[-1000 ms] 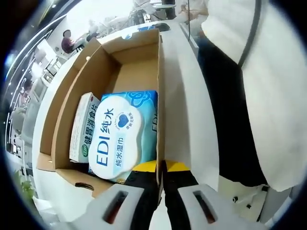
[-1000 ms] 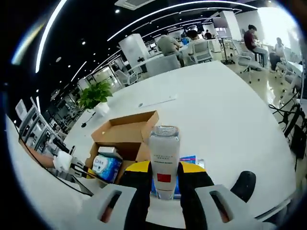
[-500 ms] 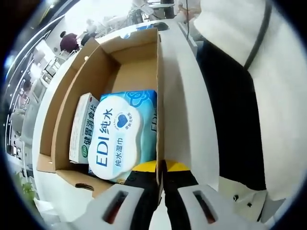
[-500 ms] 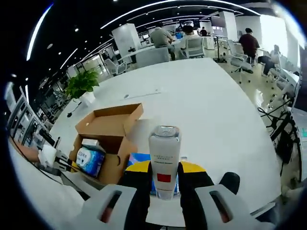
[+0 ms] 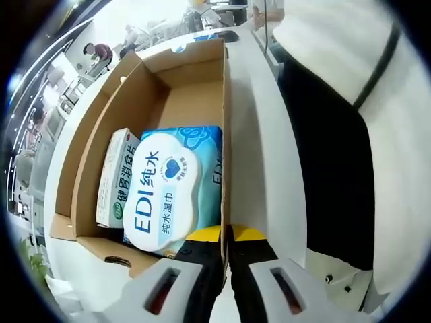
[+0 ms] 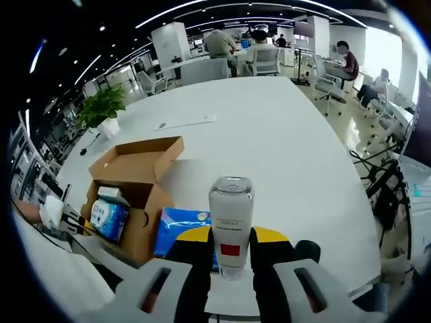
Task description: Operate the shoe box by opening the lid, removing the specified soft item, and placing it in the target area until the item is outside and the box remains undamaged.
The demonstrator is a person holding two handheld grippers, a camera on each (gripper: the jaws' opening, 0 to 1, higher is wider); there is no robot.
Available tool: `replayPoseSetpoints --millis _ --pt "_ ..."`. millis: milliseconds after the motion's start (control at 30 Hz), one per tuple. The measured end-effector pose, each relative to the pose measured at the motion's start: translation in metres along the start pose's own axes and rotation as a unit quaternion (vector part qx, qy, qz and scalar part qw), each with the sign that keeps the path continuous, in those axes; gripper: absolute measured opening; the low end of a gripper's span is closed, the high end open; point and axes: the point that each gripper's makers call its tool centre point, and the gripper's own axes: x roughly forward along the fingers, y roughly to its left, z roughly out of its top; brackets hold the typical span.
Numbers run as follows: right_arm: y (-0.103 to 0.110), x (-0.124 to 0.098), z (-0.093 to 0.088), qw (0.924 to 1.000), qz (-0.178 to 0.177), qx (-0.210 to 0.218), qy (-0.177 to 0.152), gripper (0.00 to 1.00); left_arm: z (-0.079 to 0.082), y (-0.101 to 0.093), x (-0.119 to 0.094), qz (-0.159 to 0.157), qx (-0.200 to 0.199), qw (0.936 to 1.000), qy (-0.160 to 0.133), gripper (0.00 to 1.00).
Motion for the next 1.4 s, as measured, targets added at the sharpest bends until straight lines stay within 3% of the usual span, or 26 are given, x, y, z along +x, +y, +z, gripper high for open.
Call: replayPoseSetpoints --millis 100,167,267,500,800,933,1400 --pt "-0.001 0.000 0.000 1.0000 -0.001 -0.001 0.001 0.20 0.001 -0.001 0.000 0.001 0.012 0.9999 0.003 0.02" --pt "-0.007 0.001 -0.003 0.9989 -0.024 -0.040 0.010 0.20 0.000 -0.001 0.000 0.013 0.035 0.9993 0.009 0.03" --pt "-0.011 0.007 -0.011 0.9962 -0.043 -0.073 0.024 0.20 0.001 0.001 -0.002 0.008 0.013 0.9998 0.009 0.03" --pt "-0.005 0.009 -0.014 0.9989 -0.032 -0.024 0.027 0.20 0.003 0.001 -0.004 0.004 0.010 0.9999 0.010 0.03" --pt "-0.006 0.006 -0.013 0.9993 -0.023 -0.029 0.009 0.20 0.002 0.002 -0.004 0.013 0.018 0.9997 0.007 0.03" --pt "-0.011 0.007 -0.017 0.9996 -0.022 -0.011 0.015 0.20 0.000 0.002 -0.003 0.013 0.015 0.9998 0.007 0.03" --pt "-0.019 0.036 -0.031 0.9995 -0.016 0.010 0.024 0.20 -0.003 0.003 0.000 0.013 0.011 0.9998 0.007 0.03"
